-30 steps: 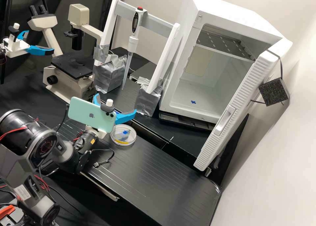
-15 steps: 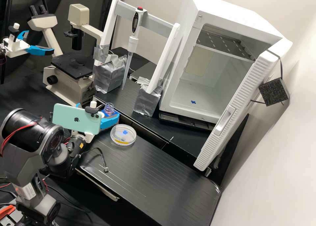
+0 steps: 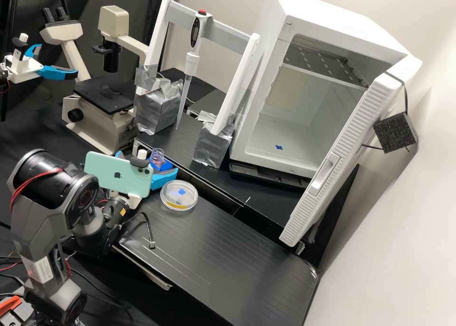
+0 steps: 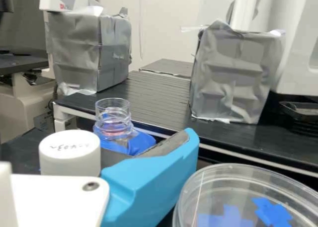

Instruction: Close the bottle

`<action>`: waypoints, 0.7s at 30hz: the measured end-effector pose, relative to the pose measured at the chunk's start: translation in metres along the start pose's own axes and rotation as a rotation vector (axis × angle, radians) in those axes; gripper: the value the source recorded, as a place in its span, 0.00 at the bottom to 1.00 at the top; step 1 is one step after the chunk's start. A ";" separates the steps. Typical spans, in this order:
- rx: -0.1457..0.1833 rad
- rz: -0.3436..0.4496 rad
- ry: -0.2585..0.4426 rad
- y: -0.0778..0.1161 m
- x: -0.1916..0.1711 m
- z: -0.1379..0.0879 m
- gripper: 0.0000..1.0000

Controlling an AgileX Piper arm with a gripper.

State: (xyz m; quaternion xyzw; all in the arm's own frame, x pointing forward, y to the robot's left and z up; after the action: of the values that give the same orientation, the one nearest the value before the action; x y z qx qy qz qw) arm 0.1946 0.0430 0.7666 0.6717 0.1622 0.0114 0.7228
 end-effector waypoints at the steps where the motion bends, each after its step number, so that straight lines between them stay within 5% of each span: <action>1: 0.000 0.003 0.001 0.000 0.000 0.000 0.00; 21: 0.009 0.034 0.020 0.007 -0.003 -0.005 0.00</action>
State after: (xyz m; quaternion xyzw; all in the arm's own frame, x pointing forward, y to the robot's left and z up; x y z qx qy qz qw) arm 0.1921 0.0477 0.7738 0.6774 0.1582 0.0296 0.7178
